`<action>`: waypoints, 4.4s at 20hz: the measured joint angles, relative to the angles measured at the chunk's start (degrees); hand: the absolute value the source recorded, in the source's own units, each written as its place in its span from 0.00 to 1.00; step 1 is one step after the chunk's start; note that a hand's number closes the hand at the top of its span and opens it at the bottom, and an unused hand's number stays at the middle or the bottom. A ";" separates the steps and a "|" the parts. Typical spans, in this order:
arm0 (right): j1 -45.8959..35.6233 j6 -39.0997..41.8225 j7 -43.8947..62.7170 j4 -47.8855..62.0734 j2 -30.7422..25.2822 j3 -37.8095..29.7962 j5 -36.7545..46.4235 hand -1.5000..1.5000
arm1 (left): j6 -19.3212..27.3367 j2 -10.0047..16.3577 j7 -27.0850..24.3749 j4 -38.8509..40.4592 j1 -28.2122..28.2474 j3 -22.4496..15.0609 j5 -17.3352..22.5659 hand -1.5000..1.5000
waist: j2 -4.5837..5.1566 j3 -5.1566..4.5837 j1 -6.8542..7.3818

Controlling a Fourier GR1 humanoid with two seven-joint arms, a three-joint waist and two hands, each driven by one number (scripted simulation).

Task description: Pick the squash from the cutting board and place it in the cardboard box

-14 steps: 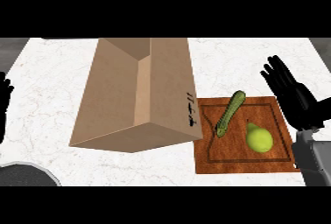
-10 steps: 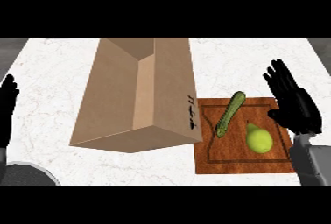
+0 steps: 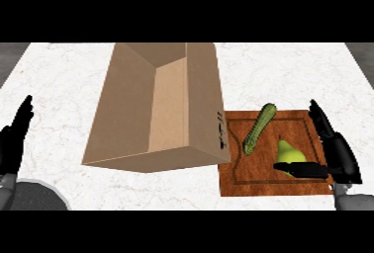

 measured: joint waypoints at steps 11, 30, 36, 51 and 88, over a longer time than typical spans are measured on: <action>-0.14 1.99 -10.63 5.79 -7.16 -0.99 7.33 0.00 | -0.77 -1.49 1.94 -1.11 -0.19 0.10 -2.19 0.50 | -0.28 -0.01 0.63; -19.94 26.67 21.45 8.19 -11.56 10.53 20.20 0.00 | -2.23 -4.21 1.45 -1.25 0.41 2.22 -5.08 0.50 | -0.20 0.07 1.00; -21.82 27.48 20.88 12.26 -7.86 10.21 25.40 0.00 | -3.83 -5.56 2.67 -2.70 0.82 3.98 -7.01 0.50 | -0.31 -0.01 0.78; -21.05 32.20 21.50 6.61 -0.71 6.42 29.17 0.00 | -8.36 -8.21 2.25 -1.59 -0.43 9.39 -10.93 0.50 | -0.23 0.11 0.51; -35.88 18.08 -12.23 24.48 -6.72 8.91 47.24 1.00 | -12.24 -12.09 1.37 -2.60 -2.01 12.48 -15.39 0.50 | 1.08 0.30 3.61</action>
